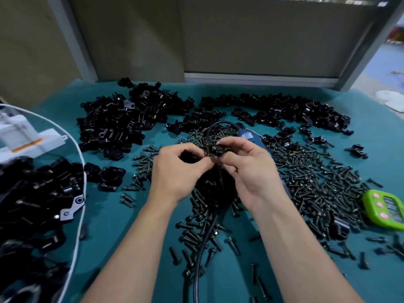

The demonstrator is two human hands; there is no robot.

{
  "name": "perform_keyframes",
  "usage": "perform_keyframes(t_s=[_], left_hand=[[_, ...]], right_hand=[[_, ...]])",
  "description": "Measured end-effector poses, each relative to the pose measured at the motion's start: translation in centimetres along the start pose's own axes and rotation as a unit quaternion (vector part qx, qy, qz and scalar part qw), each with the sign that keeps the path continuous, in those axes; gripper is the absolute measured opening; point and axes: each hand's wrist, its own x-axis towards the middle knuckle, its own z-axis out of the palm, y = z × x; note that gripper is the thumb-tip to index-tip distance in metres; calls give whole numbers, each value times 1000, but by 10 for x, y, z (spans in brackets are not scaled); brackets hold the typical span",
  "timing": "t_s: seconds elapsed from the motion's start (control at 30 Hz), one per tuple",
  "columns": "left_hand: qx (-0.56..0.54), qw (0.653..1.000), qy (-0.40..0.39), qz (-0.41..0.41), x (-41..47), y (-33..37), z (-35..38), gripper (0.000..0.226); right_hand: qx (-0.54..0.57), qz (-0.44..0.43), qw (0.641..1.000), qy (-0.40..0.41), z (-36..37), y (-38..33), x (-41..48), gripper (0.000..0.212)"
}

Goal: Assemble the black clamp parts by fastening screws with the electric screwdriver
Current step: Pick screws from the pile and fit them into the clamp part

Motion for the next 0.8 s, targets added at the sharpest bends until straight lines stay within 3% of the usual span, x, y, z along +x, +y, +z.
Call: perform_keyframes(t_s=[0.1,0.17,0.23,0.33,0.63,0.8], left_hand=[[-165,973,-153,-44,-2,9,-1,8],[-224,954,-185,-74,-3,12,-1,16],[-252,947,-181,-79,-1,11,-2,29],[-251,951,-172,-62,3,10,-6,31],[-209,957,-187,-77,3,10,-1,53],[-215,953,-190,-94,3,8,1,70]], right_hand=[[12,21,1000,-17,-2,1,-1,34],[16,40,998,-39,-2,2,0,31],[19,41,995,-92,-2,1,-1,27],[23,30,989,-145,-3,-1,-1,24],[-47,-7,989,-141,-1,5,-2,25],[-36,22,985,-164,-1,5,-3,24]])
